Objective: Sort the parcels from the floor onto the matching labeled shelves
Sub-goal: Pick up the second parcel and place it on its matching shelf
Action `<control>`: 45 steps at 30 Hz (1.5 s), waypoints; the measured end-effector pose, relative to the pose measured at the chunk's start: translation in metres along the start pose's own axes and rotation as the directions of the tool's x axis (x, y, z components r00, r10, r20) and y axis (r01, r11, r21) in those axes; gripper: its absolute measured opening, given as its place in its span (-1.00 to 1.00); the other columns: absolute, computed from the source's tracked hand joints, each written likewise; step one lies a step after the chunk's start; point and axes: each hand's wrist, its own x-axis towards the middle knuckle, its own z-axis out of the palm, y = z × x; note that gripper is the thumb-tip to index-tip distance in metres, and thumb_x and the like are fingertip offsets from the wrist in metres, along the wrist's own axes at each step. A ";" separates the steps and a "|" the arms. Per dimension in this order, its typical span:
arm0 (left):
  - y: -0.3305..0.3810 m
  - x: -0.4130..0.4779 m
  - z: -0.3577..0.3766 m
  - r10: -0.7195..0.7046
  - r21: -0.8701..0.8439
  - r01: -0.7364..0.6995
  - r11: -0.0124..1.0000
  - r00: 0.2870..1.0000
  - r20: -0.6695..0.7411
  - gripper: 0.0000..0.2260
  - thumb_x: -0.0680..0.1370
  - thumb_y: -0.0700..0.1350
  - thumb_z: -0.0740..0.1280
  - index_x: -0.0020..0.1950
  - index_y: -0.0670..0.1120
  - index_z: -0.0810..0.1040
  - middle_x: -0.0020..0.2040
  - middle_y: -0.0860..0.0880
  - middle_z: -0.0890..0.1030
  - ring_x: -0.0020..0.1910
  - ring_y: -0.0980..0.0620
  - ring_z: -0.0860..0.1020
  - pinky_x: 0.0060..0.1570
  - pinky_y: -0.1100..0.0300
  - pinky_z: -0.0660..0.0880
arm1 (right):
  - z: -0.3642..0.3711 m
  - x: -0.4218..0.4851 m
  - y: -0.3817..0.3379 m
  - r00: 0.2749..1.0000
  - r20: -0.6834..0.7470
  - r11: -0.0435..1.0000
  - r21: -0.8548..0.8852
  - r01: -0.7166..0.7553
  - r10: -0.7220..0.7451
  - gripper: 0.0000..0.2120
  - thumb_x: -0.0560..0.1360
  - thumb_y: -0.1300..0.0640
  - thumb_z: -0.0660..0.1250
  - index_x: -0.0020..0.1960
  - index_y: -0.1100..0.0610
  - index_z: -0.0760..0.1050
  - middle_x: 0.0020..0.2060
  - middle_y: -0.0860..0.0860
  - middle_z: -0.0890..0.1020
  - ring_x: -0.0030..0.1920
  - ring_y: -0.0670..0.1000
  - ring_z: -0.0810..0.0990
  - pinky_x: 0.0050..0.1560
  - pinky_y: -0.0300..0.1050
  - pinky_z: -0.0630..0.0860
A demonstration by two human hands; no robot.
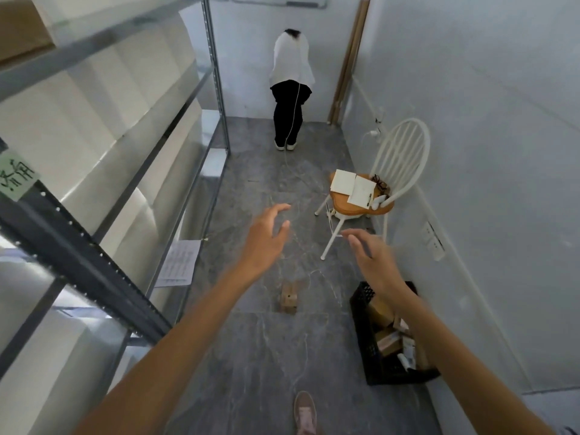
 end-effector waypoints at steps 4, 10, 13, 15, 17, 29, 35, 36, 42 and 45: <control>-0.006 0.041 0.024 -0.032 -0.003 0.032 0.999 0.999 -0.010 -0.70 0.59 -0.13 0.20 0.32 -0.08 0.42 0.32 -0.07 0.48 0.31 0.01 0.42 0.33 0.12 0.33 | -0.005 0.040 0.021 0.999 0.043 1.000 0.017 -0.005 0.004 -0.68 0.60 0.01 0.08 0.21 0.06 0.51 0.06 -0.01 0.61 0.05 -0.08 0.55 0.12 -0.11 0.49; -0.021 0.085 0.055 -0.121 -0.072 0.120 0.990 0.993 -0.009 -0.70 0.59 -0.16 0.20 0.32 -0.14 0.44 0.30 -0.09 0.51 0.31 0.00 0.44 0.33 0.10 0.35 | -0.013 0.085 0.052 0.992 0.125 1.000 -0.015 -0.024 0.026 -0.67 0.60 -0.04 0.07 0.20 0.04 0.52 0.08 0.02 0.62 0.07 -0.04 0.57 0.12 -0.03 0.52; -0.034 0.104 0.064 -0.200 -0.121 0.200 0.972 0.980 0.013 -0.70 0.59 -0.18 0.20 0.31 -0.14 0.44 0.29 -0.08 0.52 0.29 0.00 0.46 0.32 0.08 0.37 | -0.018 0.107 0.060 0.987 0.156 0.999 0.001 -0.040 0.039 -0.68 0.60 0.00 0.10 0.21 0.09 0.52 0.09 0.02 0.62 0.09 -0.04 0.57 0.14 -0.01 0.51; -0.045 0.119 0.067 -0.233 -0.133 0.235 0.963 0.972 0.030 -0.71 0.59 -0.17 0.20 0.30 -0.13 0.45 0.26 -0.07 0.53 0.26 0.02 0.47 0.29 0.08 0.40 | -0.016 0.123 0.067 0.980 0.189 0.998 0.014 -0.065 0.061 -0.70 0.61 0.03 0.11 0.22 0.09 0.51 0.10 0.01 0.61 0.10 -0.05 0.55 0.12 -0.09 0.49; -0.065 0.133 0.071 -0.300 -0.170 0.309 0.936 0.951 0.076 -0.74 0.59 -0.15 0.21 0.27 -0.13 0.46 0.24 -0.10 0.54 0.24 0.00 0.49 0.26 0.08 0.41 | -0.008 0.139 0.076 0.973 0.209 0.994 0.019 -0.105 0.099 -0.70 0.61 0.04 0.11 0.26 0.08 0.46 0.11 0.00 0.60 0.08 -0.06 0.55 0.02 -0.21 0.46; -0.205 0.218 0.115 -0.632 0.005 0.726 0.687 0.595 0.496 -0.83 0.62 -0.10 0.14 0.15 -0.10 0.44 -0.04 -0.02 0.53 -0.18 0.14 0.47 -0.32 0.43 0.35 | 0.087 0.226 0.172 0.793 0.354 0.846 0.011 -0.534 0.496 -0.73 0.60 0.06 0.15 0.18 0.16 0.50 0.10 0.08 0.59 0.11 0.03 0.55 0.10 -0.13 0.45; -0.298 0.242 0.159 -0.709 0.126 0.780 0.613 0.473 0.523 -0.83 0.62 -0.15 0.14 -0.14 -0.05 0.46 -0.12 -0.09 0.50 -0.23 0.08 0.43 -0.36 0.34 0.32 | 0.140 0.246 0.243 0.650 0.397 0.695 0.042 -0.718 0.647 -0.75 0.60 0.04 0.13 0.04 0.14 0.52 0.02 0.13 0.61 0.05 0.09 0.57 0.04 -0.09 0.50; -0.317 0.244 0.170 -0.720 0.150 0.782 0.604 0.456 0.523 -0.80 0.61 -0.15 0.14 -0.17 -0.06 0.47 -0.07 -0.11 0.49 -0.16 0.03 0.43 -0.34 0.30 0.30 | 0.151 0.249 0.260 0.642 0.392 0.686 0.036 -0.726 0.659 -0.77 0.60 0.04 0.14 0.01 0.13 0.53 0.01 0.15 0.61 0.05 0.10 0.58 0.10 -0.04 0.51; -0.478 0.237 0.280 -0.782 0.181 0.836 0.518 0.376 0.498 -0.81 0.60 -0.12 0.16 -0.02 -0.11 0.55 0.08 -0.17 0.56 0.06 -0.09 0.52 -0.05 0.12 0.44 | 0.271 0.270 0.408 0.513 0.433 0.606 -0.099 -0.790 0.741 -0.63 0.60 0.09 0.14 0.04 0.40 0.54 0.00 0.34 0.60 0.04 0.26 0.59 0.14 0.17 0.50; -0.581 0.222 0.353 -0.824 0.221 0.858 0.463 0.325 0.465 -0.69 0.61 -0.10 0.16 0.25 -0.25 0.48 0.27 -0.30 0.50 0.24 -0.25 0.49 0.25 -0.06 0.42 | 0.359 0.285 0.495 0.438 0.447 0.528 -0.096 -0.844 0.780 -0.64 0.60 0.14 0.14 0.06 0.44 0.53 0.05 0.36 0.60 0.08 0.28 0.57 0.13 0.10 0.47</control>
